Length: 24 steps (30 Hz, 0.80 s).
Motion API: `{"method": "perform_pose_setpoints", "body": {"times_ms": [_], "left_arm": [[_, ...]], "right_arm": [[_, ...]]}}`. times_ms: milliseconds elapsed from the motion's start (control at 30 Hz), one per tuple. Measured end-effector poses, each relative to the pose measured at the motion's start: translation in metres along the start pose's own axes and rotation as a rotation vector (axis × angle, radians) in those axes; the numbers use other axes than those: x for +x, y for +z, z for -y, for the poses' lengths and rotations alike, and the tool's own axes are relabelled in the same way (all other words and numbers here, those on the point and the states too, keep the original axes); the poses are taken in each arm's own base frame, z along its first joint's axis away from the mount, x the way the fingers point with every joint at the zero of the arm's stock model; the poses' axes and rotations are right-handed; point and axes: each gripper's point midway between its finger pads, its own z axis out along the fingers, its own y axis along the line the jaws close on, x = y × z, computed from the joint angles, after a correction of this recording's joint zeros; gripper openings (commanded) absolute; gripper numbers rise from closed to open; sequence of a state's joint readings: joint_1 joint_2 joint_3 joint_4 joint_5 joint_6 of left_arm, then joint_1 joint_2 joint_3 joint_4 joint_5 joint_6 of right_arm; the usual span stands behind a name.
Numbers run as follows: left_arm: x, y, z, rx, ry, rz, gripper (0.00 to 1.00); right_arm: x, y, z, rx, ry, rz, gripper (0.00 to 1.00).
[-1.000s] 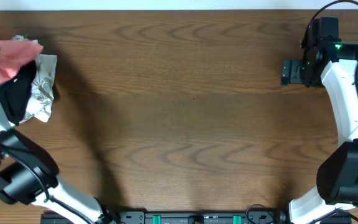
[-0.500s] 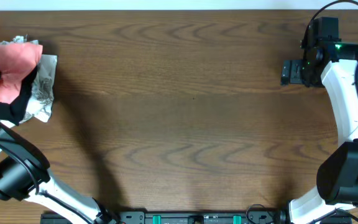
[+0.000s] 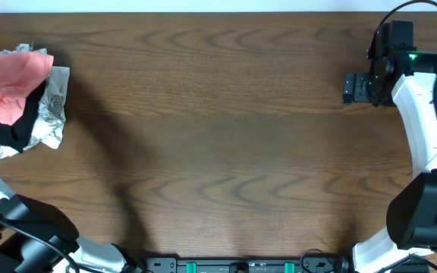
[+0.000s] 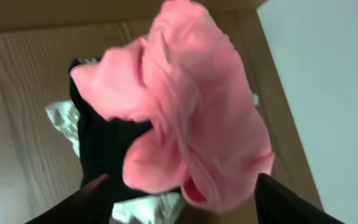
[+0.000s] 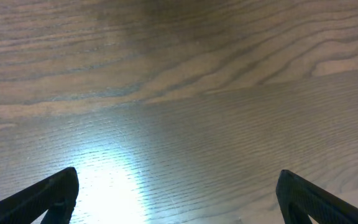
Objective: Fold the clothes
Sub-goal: 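Lower and press the pink bundle onto the pile with the left gripper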
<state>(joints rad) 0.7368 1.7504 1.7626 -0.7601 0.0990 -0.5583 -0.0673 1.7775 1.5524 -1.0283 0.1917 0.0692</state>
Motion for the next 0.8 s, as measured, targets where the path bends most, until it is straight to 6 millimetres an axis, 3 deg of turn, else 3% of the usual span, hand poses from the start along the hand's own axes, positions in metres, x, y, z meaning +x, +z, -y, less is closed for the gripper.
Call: {"method": "perform_pose_setpoints", "body": {"times_ms": [67, 267, 467, 600, 667, 733, 800], "left_arm": [[0.008, 0.002, -0.002, -0.006, -0.014, -0.034, 0.99], [0.029, 0.035, 0.004, 0.059, 0.034, -0.135, 0.98], [0.075, 0.082, 0.004, 0.098, 0.08, -0.314, 0.98], [0.092, 0.098, 0.001, 0.089, 0.093, -0.367, 1.0], [0.095, 0.098, 0.001, 0.09, 0.093, -0.377, 0.79], [0.096, 0.097, 0.001, 0.09, 0.1, -0.381, 0.37], [0.098, 0.097, 0.001, 0.091, 0.096, -0.392, 0.11]], "right_arm": [[0.0, 0.0, 0.0, 0.0, 0.0, 0.0, 0.99], [0.0, 0.0, 0.0, 0.0, 0.0, 0.0, 0.99], [0.0, 0.0, 0.0, 0.0, 0.0, 0.0, 0.99], [0.0, 0.0, 0.0, 0.0, 0.0, 0.0, 0.99], [0.0, 0.0, 0.0, 0.0, 0.0, 0.0, 0.99], [0.0, 0.0, 0.0, 0.0, 0.0, 0.0, 0.99], [0.0, 0.0, 0.0, 0.0, 0.0, 0.0, 0.99]]}}
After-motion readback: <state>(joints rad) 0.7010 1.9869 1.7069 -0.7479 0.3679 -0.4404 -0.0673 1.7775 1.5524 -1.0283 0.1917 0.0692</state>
